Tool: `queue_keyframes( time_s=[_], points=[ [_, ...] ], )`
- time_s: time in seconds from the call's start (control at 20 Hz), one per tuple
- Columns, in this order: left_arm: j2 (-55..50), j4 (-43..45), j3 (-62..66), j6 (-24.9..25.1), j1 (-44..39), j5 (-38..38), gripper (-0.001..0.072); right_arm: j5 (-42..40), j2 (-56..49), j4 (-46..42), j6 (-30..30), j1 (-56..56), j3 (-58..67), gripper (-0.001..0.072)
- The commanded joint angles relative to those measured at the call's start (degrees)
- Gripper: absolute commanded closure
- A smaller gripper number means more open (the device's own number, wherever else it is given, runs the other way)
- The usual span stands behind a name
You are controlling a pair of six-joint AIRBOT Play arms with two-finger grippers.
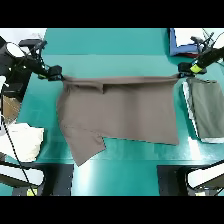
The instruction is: Fold the shirts.
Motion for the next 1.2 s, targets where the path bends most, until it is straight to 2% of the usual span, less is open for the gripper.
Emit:
queue_keyframes(
  time_s=[0.0, 0.1, 0.15, 0.2, 0.25, 0.3, 0.45, 0.55, 0.65, 0.7, 0.9, 1.15],
  points=[
    [-0.13, 1.03, -5.88, 0.33, 0.11, -0.46, 0.0684, -3.74, 3.37, -0.04, -0.09, 0.85, -9.99, 0.0691],
    [-0.13, 1.03, -9.64, -0.02, 0.11, 0.35, 0.0681, -5.22, 4.72, 1.20, 0.17, 1.27, -14.49, 0.0692],
    [-0.13, 1.05, -10.93, -0.15, 0.11, 0.31, 0.0604, -5.60, 5.29, 2.25, 0.33, 1.25, -16.24, 0.0681],
    [-0.13, 1.03, -11.50, -0.61, 0.11, 0.28, 0.0291, -5.62, 5.66, 3.78, 0.33, 1.22, -17.33, 0.0507],
    [-0.04, 1.03, -11.50, -1.92, 0.13, -0.15, 0.0169, -5.46, 5.73, 4.85, 0.31, 1.03, -17.62, 0.0274],
    [0.50, 1.11, -11.50, -2.38, 0.28, -1.01, 0.0168, -5.09, 5.99, 5.68, 0.24, 0.72, -17.62, 0.0241],
    [6.23, 7.96, -12.39, -3.69, 0.76, -5.09, 0.0168, -2.45, 9.38, 7.61, -0.98, -0.63, -17.64, 0.0243],
    [13.68, 13.57, -18.21, -5.09, 0.76, -4.98, 0.0167, 0.90, 13.42, 7.48, -1.05, -0.96, -17.66, 0.0243],
    [21.68, 13.77, -27.76, -6.25, 0.76, -4.68, 0.0167, 2.25, 17.88, 7.52, -1.42, -0.92, -17.64, 0.0244],
    [25.16, 13.03, -32.85, -7.67, 0.76, -4.70, 0.0167, 2.03, 20.02, 7.52, -1.42, -0.55, -17.66, 0.0244],
    [36.00, 6.32, -51.69, -7.96, 0.76, -3.93, 0.0167, 1.25, 26.21, 7.54, -1.42, 0.85, -17.64, 0.0244],
    [37.81, -4.00, -62.25, -7.19, -0.04, 2.43, 0.0168, 1.38, 28.04, 7.56, -1.42, 0.37, -17.64, 0.0266]
  ],
)
